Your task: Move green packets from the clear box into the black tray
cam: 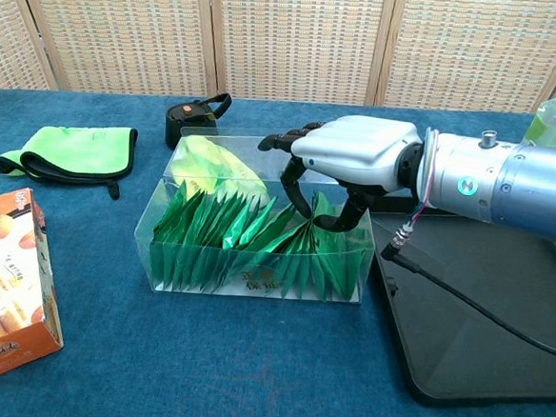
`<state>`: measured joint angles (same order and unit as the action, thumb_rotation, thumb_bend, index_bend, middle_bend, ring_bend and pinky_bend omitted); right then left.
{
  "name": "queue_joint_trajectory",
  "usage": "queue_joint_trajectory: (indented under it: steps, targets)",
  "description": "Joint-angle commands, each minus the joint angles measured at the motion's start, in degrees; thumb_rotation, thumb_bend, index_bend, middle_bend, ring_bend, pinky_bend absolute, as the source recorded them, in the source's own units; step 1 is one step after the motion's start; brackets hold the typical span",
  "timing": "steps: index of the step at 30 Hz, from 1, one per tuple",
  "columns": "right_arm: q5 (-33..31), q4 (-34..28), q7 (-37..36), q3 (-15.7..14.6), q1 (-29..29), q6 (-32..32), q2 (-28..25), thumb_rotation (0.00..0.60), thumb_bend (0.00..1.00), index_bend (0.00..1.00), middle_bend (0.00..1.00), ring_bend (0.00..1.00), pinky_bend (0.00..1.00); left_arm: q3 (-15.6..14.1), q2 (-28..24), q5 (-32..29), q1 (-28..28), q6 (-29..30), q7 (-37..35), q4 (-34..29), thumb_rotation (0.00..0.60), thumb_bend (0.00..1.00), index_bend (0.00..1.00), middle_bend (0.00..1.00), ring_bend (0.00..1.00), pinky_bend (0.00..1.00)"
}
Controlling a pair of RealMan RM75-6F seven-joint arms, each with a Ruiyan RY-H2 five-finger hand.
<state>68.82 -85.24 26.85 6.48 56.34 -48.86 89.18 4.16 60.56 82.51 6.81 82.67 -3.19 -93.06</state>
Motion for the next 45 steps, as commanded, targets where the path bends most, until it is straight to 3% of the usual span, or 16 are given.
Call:
queue_joint_trajectory:
  steps: [1,16,30,37,45]
  targets:
    - [0.5,-0.9,-0.3,0.2,-0.3,-0.6,-0.5,0.600,0.57,0.63,0.07,0.00,0.06,0.0,-0.1,0.1,0.0,0.0,-0.1,0.0,0.600,0.08,0.00,0.00,0.00,0.00]
    - [2.0,-12.7,3.3,2.2,-2.5,-5.9,-8.8,0.600,0.58,0.64,0.08,0.00,0.06,-0.6,-0.6,1.9,-0.5,1.3,-1.1,-0.4,0.600,0.08,0.00,0.00,0.00,0.00]
    - [3.0,-24.2,2.7,4.7,-7.9,-12.7,-23.6,0.600,0.58,0.64,0.08,0.00,0.06,-0.8,-0.7,2.5,-0.6,1.6,-1.2,-0.5,0.600,0.08,0.00,0.00,0.00,0.00]
    - [5.7,-24.7,-2.3,2.5,-13.3,-15.2,-30.4,0.600,0.58,0.64,0.08,0.00,0.06,-1.1,-0.6,3.1,-0.8,2.0,-0.4,-1.0,0.600,0.08,0.00,0.00,0.00,0.00]
    - [11.1,-21.3,-7.6,-2.8,-19.0,-16.5,-32.5,0.600,0.58,0.64,0.09,0.00,0.07,-1.3,-0.6,3.6,-1.0,2.5,0.0,-1.4,0.600,0.08,0.00,0.00,0.00,0.00]
